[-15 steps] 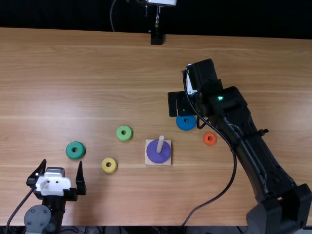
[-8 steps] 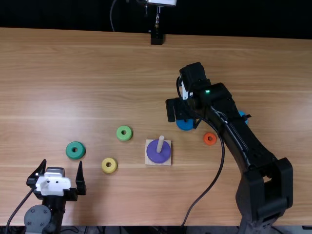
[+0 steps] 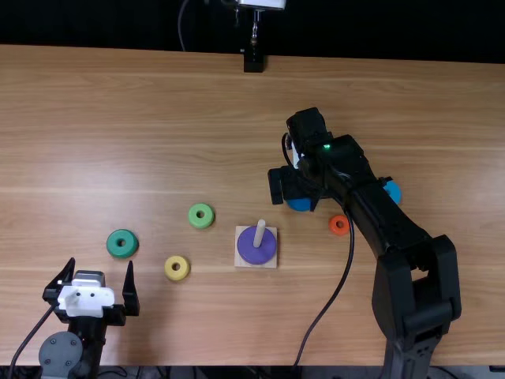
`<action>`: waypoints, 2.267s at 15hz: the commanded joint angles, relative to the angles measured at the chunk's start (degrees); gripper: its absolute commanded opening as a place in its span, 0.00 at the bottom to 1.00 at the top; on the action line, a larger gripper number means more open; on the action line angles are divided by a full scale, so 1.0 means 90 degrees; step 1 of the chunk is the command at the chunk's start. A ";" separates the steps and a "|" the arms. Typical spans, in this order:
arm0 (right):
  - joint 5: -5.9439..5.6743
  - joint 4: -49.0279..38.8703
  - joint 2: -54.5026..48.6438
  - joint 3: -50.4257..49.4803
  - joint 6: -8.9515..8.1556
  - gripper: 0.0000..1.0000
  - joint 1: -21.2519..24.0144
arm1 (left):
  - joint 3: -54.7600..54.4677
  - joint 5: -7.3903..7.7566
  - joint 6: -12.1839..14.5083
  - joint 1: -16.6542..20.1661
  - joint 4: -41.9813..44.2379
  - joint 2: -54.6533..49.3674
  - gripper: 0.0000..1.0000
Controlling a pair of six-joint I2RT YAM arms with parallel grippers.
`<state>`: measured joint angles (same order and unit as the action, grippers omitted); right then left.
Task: Build the Hanoi tower: stack the rings onto the peg from bottom to top in this color order: purple, dark blue, light blue, dark green, light green, yellow, orange.
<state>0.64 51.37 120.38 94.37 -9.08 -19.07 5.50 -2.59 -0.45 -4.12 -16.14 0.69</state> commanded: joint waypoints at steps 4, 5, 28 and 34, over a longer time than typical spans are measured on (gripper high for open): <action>0.0022 0.0041 0.0326 -0.0056 0.0001 1.00 0.0205 | -0.0347 -0.0040 -0.0044 -0.0001 -0.0070 -0.0076 1.00; 0.0022 0.0017 0.0326 -0.0046 0.0001 1.00 0.0244 | -0.0347 -0.0040 -0.0044 -0.0001 -0.0070 -0.0076 1.00; 0.0057 -0.0006 0.0687 0.0023 0.0013 0.00 0.0195 | -0.0347 -0.0040 -0.0044 -0.0001 -0.0070 -0.0076 1.00; 0.0022 0.0076 0.0385 0.0755 0.0036 0.00 0.0185 | -0.0347 -0.0040 -0.0044 -0.0001 -0.0070 -0.0076 1.00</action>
<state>0.47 52.05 125.62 98.80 -8.88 -17.47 5.50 -2.59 -0.45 -4.12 -16.12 0.69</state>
